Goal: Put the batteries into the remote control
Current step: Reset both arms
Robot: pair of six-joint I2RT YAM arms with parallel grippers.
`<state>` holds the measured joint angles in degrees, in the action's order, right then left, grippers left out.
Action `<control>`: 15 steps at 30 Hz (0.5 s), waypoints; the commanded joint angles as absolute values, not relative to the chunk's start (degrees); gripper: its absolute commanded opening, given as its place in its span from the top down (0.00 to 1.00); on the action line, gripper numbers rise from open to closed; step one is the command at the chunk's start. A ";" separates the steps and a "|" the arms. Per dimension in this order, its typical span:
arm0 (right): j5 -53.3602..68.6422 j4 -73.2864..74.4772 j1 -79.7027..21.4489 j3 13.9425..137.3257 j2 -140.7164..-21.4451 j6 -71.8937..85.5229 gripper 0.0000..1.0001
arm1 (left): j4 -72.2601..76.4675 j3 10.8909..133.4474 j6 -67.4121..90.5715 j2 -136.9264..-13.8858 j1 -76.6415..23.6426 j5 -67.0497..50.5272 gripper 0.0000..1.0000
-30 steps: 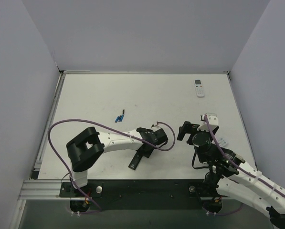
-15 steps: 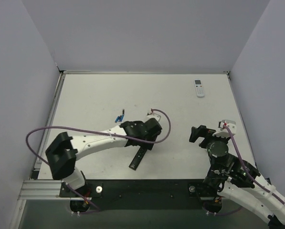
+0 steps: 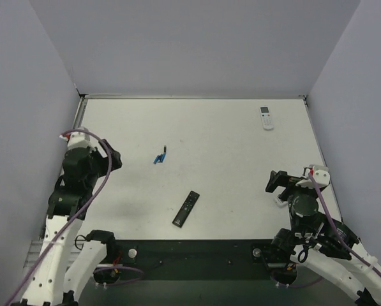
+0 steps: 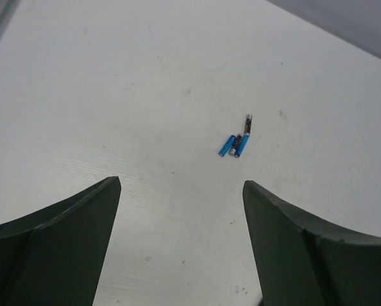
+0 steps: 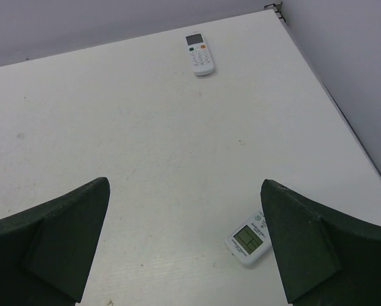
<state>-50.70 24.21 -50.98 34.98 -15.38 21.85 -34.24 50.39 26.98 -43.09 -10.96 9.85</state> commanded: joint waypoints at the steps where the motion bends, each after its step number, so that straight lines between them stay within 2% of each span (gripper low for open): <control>1: -54.49 25.40 -50.71 37.96 -13.45 18.46 0.00 | -35.33 48.52 21.54 -33.68 -5.36 9.48 0.11; 7: -55.28 25.75 -50.80 39.81 -11.25 13.72 0.00 | -35.42 47.02 20.39 -24.27 -5.54 16.60 0.06; 15: -57.13 24.96 -50.71 41.31 -10.81 8.00 0.00 | -33.31 43.33 22.23 -18.81 -6.24 18.55 0.05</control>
